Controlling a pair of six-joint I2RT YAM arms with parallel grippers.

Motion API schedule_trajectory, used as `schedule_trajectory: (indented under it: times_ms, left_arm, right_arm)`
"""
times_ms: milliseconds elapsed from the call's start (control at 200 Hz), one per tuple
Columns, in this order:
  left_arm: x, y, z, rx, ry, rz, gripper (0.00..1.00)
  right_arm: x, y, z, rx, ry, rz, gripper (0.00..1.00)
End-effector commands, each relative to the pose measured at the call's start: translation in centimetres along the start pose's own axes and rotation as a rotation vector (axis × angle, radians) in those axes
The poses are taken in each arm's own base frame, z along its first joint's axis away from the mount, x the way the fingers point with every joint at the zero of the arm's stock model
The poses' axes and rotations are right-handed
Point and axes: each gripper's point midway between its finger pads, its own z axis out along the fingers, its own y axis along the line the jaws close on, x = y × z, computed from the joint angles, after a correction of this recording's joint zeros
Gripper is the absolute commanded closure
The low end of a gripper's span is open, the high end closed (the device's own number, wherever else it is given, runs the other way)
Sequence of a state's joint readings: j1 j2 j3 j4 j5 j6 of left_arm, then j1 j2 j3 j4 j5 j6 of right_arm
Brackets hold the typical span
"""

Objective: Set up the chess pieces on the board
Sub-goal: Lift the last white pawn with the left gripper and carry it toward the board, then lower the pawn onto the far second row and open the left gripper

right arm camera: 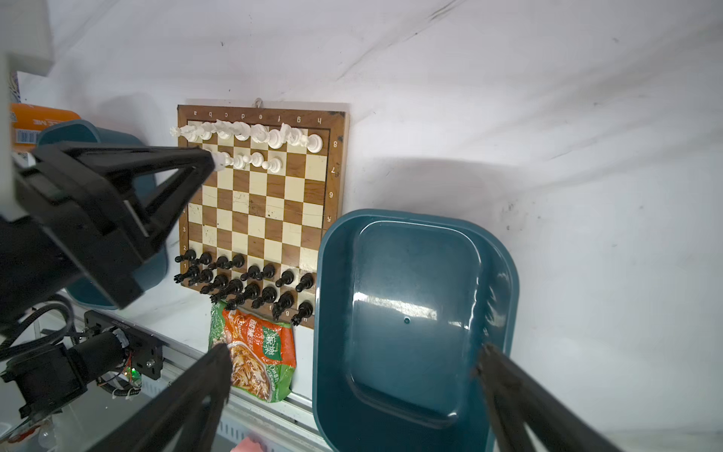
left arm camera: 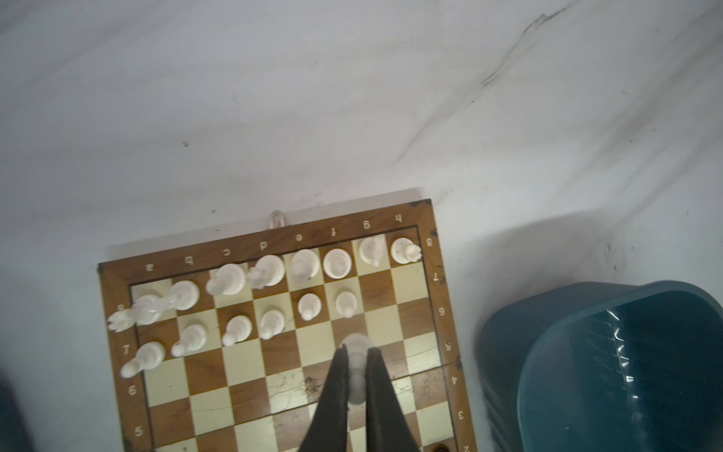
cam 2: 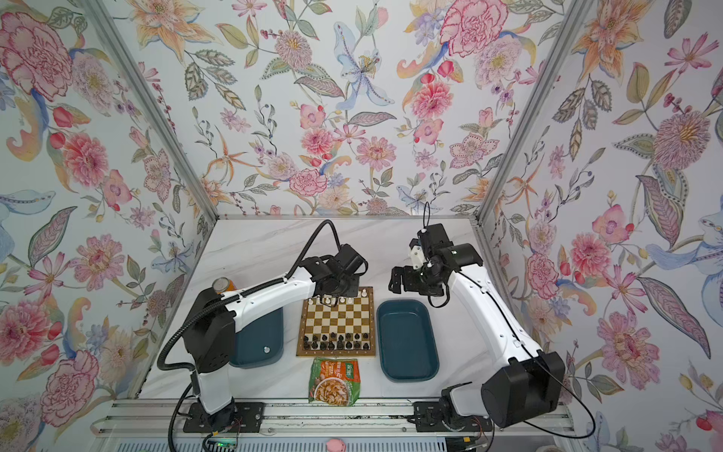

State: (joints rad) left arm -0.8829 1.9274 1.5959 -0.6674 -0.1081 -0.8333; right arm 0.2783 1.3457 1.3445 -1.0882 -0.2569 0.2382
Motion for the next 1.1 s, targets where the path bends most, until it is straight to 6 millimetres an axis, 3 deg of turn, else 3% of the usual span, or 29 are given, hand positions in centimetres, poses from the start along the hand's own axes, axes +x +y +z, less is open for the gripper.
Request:
schedule_trajectory:
  times_ms: [0, 490, 1096]
  left_arm:
    - [0.3, -1.2, -0.2, -0.005, 0.017, 0.036, 0.92]
    - [4.1, -1.9, 4.1, -0.029, 0.092, 0.045, 0.90]
    - [3.2, -0.5, 6.8, -0.057, 0.113, 0.071, 0.89]
  right_arm:
    - [0.9, -0.6, -0.6, -0.010, -0.005, -0.001, 0.01]
    - [2.3, -1.3, -1.3, -0.020, -0.019, 0.015, 0.01]
    - [1.9, -2.3, -1.6, -0.007, -0.038, 0.056, 0.01]
